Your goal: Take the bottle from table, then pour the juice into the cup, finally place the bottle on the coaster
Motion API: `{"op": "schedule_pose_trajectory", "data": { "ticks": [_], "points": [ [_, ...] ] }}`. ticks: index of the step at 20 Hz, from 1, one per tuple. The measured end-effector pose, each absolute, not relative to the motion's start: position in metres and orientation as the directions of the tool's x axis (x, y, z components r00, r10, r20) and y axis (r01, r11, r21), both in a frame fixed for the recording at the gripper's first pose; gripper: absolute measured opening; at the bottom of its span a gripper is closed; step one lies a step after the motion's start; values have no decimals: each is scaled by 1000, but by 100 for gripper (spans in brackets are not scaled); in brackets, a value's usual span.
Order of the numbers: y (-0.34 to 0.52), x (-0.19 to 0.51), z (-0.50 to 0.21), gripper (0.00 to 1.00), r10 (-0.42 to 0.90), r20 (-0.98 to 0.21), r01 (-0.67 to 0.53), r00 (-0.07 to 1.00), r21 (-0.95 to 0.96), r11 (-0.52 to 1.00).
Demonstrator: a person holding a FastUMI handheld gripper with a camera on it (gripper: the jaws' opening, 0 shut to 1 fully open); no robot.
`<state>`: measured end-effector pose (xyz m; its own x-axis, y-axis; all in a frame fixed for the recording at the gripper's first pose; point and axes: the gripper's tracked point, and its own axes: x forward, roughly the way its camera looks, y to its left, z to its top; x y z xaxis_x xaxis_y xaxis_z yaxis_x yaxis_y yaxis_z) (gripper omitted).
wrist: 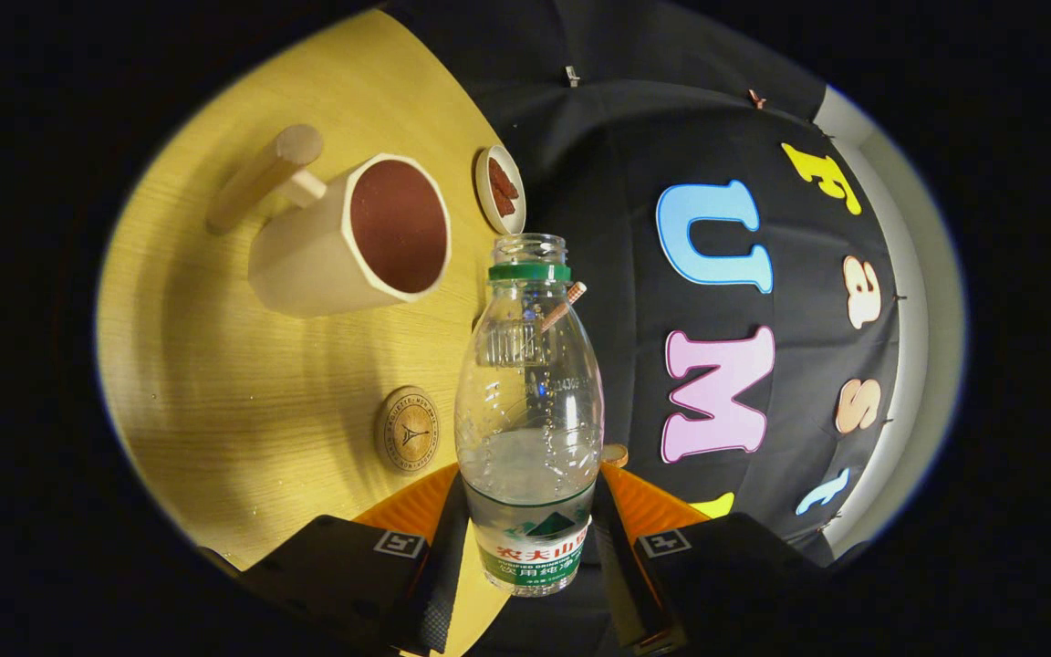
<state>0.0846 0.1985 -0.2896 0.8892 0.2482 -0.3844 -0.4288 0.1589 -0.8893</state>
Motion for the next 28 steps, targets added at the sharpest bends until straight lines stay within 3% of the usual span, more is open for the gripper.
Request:
{"op": "schedule_pose_trajectory", "data": {
  "ticks": [15, 28],
  "points": [
    [206, 90, -285, 69, 271, -364, -361, 891, -931, -61],
    [206, 100, -279, 69, 281, -355, -333, 892, -935, -123]
  ]
}}
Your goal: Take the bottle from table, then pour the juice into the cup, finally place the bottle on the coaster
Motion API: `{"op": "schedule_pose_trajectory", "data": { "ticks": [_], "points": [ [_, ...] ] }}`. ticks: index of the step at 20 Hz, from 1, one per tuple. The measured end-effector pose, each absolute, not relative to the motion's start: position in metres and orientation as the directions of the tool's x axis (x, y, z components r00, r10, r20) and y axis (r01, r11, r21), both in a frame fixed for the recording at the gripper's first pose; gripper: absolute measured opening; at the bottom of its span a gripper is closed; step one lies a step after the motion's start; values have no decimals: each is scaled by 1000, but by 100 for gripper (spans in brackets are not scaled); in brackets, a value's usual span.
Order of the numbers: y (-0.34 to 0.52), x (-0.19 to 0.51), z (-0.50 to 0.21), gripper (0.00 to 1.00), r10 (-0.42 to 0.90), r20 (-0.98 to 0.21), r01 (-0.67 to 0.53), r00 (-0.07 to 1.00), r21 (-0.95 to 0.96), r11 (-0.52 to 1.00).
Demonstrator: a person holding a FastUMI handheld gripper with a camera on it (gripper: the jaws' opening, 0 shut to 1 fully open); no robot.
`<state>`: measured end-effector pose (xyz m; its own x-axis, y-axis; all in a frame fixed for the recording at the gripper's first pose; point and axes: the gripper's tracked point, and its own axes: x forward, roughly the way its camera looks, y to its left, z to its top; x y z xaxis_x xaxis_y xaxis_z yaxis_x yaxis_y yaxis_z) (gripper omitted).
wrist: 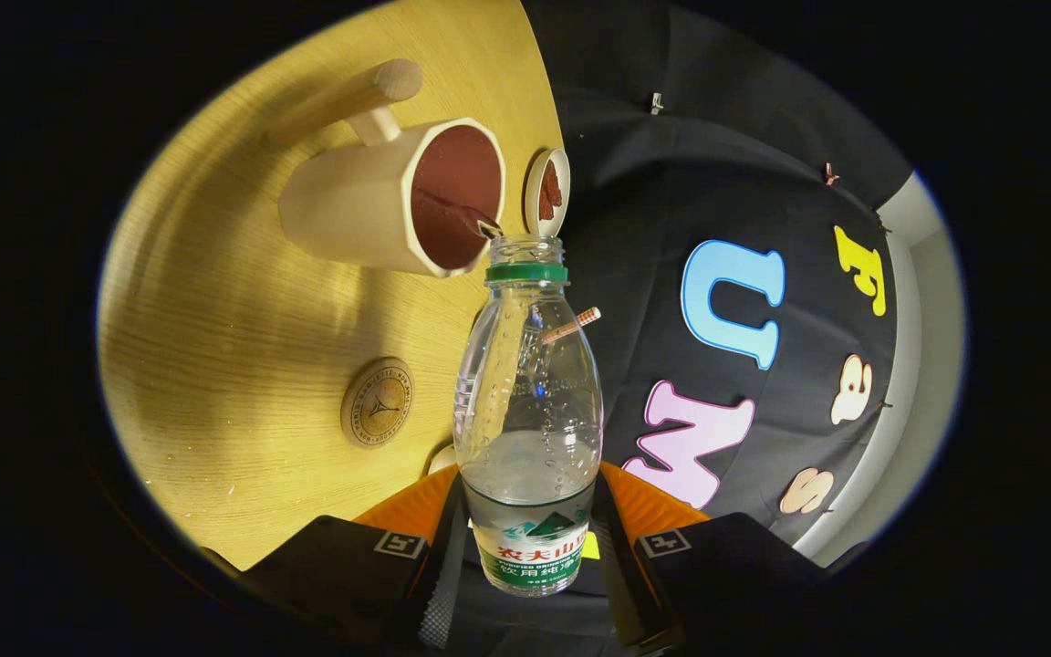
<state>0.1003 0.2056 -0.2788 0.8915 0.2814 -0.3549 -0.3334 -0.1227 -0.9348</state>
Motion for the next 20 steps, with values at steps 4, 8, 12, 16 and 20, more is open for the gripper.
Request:
{"op": "schedule_pose_trajectory", "data": {
  "ticks": [4, 8, 12, 16, 20],
  "points": [
    [209, 102, -275, 69, 291, -346, -319, 892, -938, -136],
    [209, 104, -272, 69, 296, -336, -303, 894, -941, -154],
    [209, 106, -269, 69, 300, -331, -289, 895, -941, -175],
    [213, 106, -267, 69, 310, -330, -277, 892, -939, -201],
    [216, 108, -265, 69, 320, -332, -267, 888, -936, -229]
  ]
}}
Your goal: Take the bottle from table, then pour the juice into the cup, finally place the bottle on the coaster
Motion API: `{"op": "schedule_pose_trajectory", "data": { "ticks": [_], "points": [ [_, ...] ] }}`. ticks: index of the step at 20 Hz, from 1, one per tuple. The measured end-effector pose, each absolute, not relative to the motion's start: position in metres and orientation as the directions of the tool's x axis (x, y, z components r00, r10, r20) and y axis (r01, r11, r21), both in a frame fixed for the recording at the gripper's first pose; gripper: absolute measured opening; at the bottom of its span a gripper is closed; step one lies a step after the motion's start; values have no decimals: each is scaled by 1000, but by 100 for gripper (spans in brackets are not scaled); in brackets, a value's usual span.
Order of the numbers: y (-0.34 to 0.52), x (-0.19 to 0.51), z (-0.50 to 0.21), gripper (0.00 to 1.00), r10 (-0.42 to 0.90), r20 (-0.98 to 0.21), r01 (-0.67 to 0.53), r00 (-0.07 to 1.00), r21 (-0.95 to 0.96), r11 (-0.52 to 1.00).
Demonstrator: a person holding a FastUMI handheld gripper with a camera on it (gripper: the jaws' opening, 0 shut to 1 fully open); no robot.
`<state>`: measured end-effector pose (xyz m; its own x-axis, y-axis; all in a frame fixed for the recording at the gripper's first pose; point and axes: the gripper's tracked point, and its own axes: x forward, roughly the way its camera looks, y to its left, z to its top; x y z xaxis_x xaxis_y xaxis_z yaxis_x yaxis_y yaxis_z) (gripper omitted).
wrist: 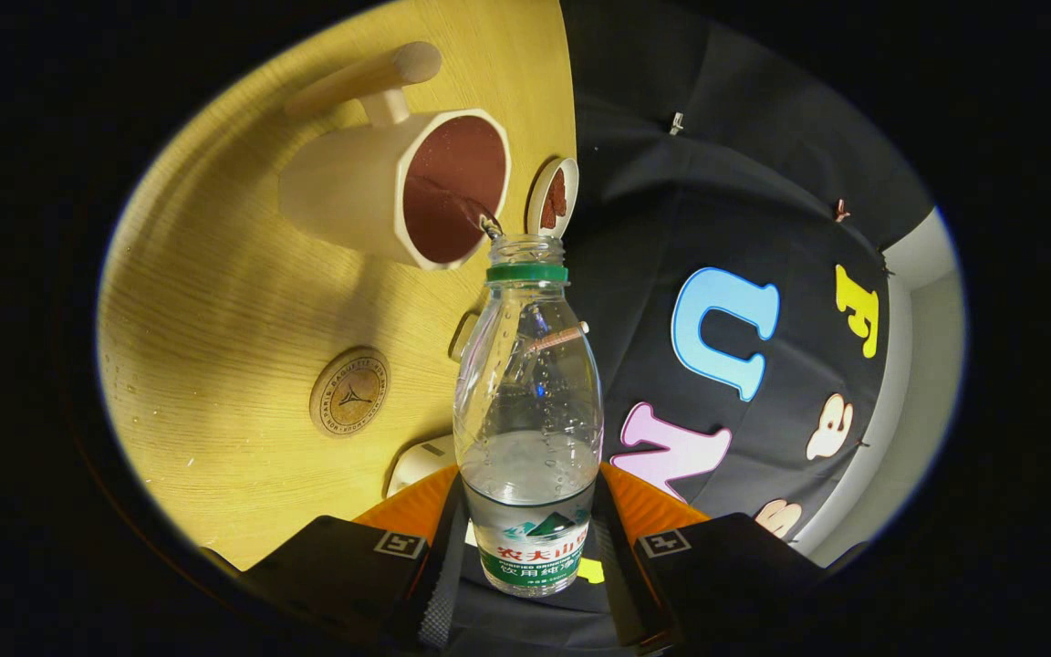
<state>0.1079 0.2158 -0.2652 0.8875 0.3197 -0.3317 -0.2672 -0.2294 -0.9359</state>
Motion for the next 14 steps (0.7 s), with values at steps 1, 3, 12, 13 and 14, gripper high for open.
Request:
{"op": "schedule_pose_trajectory", "data": {
  "ticks": [1, 3, 12, 13, 14],
  "points": [
    [216, 108, -265, 69, 323, -329, -261, 887, -936, -239],
    [218, 110, -262, 69, 326, -325, -249, 888, -934, -255],
    [222, 109, -258, 69, 347, -315, -195, 883, -921, -338],
    [223, 108, -257, 69, 350, -315, -189, 882, -918, -348],
    [225, 108, -255, 69, 355, -314, -182, 880, -916, -357]
  ]
}}
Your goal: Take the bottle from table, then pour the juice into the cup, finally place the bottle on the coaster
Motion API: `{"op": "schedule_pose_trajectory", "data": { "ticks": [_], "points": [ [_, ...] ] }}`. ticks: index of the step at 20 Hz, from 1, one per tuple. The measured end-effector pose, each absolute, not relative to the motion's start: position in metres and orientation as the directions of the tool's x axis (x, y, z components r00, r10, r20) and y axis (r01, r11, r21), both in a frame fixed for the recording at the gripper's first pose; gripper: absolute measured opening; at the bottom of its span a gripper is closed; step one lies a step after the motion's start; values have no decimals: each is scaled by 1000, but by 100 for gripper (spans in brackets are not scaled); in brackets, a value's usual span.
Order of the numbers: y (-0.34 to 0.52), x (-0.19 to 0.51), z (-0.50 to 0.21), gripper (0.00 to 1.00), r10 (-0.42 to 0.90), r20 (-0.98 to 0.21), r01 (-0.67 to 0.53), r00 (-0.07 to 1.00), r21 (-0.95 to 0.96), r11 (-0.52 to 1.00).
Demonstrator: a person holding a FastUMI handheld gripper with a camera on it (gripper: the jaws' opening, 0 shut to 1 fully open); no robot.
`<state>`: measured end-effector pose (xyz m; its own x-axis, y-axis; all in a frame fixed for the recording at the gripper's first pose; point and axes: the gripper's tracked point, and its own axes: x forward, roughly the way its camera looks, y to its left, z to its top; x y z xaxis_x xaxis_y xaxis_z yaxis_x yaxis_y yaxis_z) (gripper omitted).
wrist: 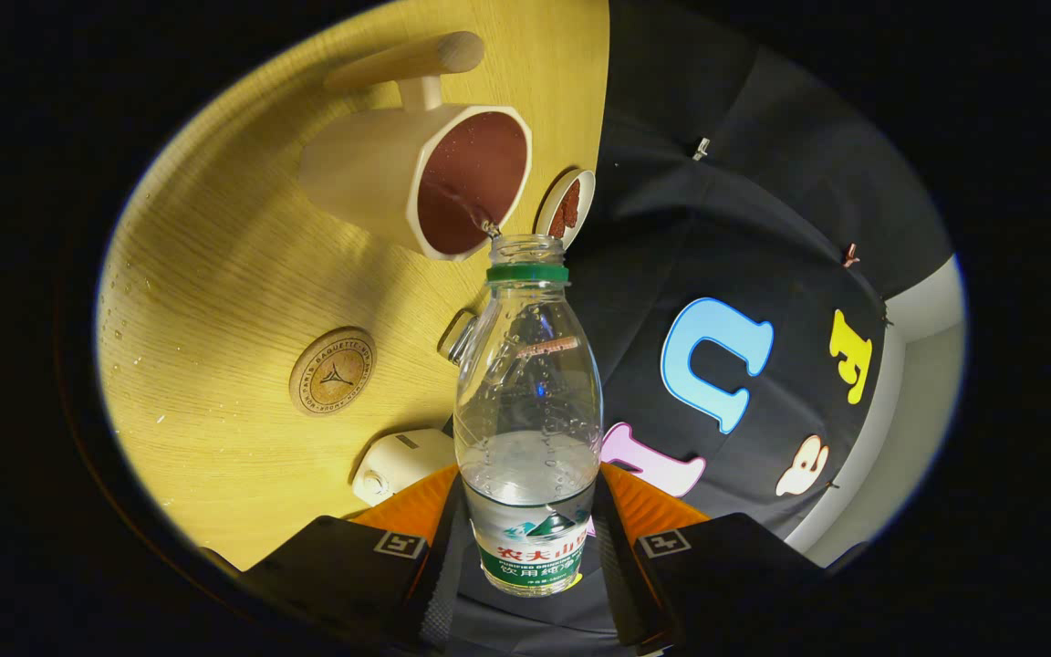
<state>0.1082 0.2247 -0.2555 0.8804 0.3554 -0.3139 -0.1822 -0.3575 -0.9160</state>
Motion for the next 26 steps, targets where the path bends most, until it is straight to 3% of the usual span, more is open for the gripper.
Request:
{"op": "schedule_pose_trajectory", "data": {
  "ticks": [14, 23, 26],
  "points": [
    [237, 113, -224, 69, 453, -270, -15, 850, -871, -491],
    [235, 113, -226, 69, 452, -277, -25, 848, -873, -487],
    [236, 107, -231, 69, 458, -271, -61, 846, -905, -422]
  ]
}}
